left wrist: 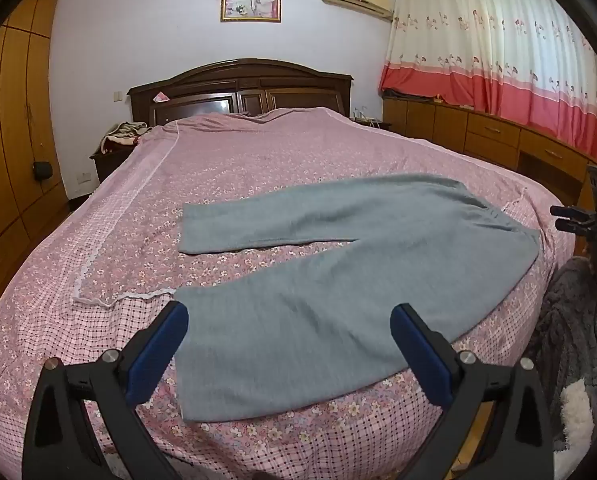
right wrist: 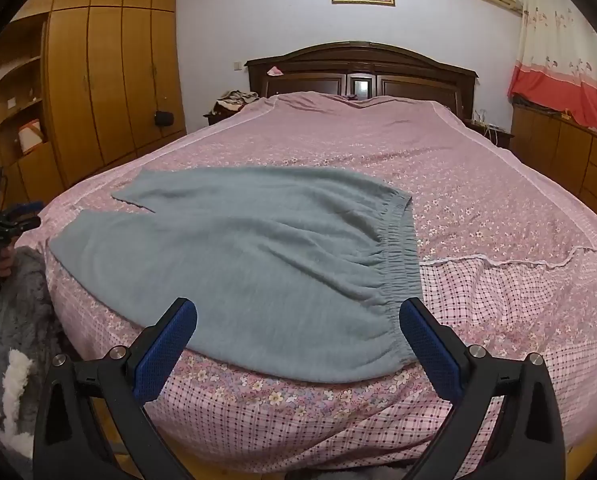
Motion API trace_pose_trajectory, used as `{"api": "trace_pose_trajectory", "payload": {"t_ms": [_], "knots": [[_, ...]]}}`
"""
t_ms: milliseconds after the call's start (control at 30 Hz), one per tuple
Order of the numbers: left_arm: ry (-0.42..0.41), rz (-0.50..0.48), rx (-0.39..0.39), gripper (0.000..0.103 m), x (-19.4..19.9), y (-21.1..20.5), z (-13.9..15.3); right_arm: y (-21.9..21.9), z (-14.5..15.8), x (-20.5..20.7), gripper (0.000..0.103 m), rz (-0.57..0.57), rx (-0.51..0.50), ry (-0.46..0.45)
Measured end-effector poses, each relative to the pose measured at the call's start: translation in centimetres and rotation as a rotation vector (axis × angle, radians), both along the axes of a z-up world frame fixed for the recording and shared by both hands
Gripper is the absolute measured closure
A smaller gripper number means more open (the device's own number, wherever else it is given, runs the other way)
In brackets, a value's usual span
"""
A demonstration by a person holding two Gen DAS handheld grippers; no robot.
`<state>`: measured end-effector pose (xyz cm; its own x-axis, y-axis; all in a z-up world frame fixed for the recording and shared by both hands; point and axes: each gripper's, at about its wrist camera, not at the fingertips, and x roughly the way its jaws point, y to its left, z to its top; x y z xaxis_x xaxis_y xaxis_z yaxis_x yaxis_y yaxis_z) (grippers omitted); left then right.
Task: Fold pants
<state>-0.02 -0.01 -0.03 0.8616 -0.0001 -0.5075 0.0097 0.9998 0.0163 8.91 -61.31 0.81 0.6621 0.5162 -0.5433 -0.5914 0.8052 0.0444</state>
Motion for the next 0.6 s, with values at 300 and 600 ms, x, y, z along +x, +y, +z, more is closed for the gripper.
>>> {"api": "trace_pose_trajectory", "payload": {"t_ms": [300, 600], "knots": [[0.028, 0.008, -0.006, 0.000, 0.48, 0.08, -0.03, 0.55, 0.03, -0.11, 0.000, 0.012, 0.006, 0.010], [0.013, 0.004, 0.001, 0.000, 0.17, 0.15, -0.16, 0.69, -0.23, -0.16, 0.000, 0.031, -0.013, 0.007]]}}
